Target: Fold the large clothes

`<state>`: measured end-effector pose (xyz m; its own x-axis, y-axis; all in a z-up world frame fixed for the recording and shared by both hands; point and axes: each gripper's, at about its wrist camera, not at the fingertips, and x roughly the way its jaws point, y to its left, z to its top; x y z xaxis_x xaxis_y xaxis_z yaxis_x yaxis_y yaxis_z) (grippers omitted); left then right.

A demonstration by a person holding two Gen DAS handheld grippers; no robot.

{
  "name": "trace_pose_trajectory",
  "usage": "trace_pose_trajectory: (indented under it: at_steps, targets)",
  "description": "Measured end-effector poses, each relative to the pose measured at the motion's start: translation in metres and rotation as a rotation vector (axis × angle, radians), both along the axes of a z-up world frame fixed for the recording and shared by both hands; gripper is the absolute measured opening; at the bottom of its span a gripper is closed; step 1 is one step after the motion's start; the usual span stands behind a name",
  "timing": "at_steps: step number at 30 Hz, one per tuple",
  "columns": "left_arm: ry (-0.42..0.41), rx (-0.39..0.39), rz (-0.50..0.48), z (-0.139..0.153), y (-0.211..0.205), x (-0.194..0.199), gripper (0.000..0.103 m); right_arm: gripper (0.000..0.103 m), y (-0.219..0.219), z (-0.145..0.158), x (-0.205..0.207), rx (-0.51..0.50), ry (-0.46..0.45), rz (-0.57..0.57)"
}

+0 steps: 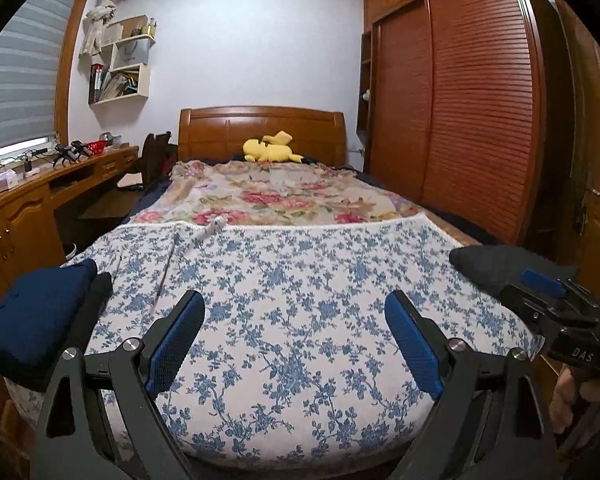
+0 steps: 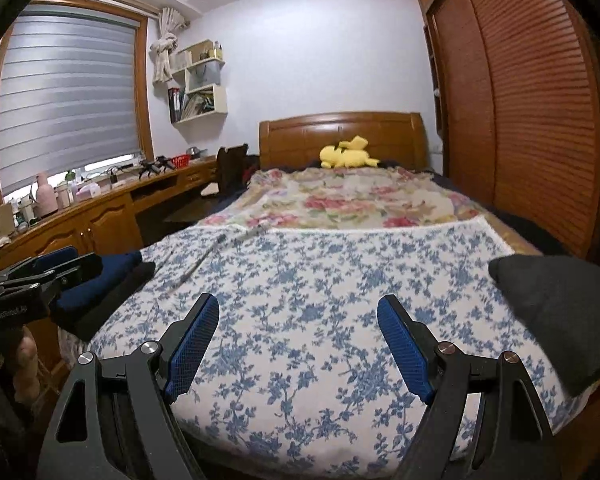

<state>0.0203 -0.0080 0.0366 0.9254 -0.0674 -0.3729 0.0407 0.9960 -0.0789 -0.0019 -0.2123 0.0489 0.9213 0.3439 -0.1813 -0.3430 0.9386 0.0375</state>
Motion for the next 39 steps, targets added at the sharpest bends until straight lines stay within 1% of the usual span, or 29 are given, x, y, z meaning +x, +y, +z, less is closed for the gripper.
trace_pose_trajectory:
  at_steps: [3, 11, 28, 34, 39]
  targets:
    - [-0.021, 0.001, 0.002, 0.006, 0.001, -0.006, 0.092, 0.083, -0.001, -0.002, -0.004, 0.000, -0.026, -0.008]
    - [-0.068, 0.018, 0.022, 0.015, 0.002, -0.017, 0.092, 0.083, -0.001, -0.012, -0.004, -0.014, -0.052, -0.058]
    - [-0.059, 0.014, 0.019, 0.011, 0.000, -0.018, 0.092, 0.083, 0.014, -0.016, 0.000, 0.004, -0.048, -0.066]
    - [-0.053, 0.018, 0.019, 0.008, -0.001, -0.017, 0.092, 0.083, 0.014, -0.016, -0.001, 0.006, -0.050, -0.065]
    - [-0.054, 0.017, 0.021, 0.009, -0.002, -0.017, 0.092, 0.083, 0.005, -0.017, -0.002, 0.010, -0.053, -0.065]
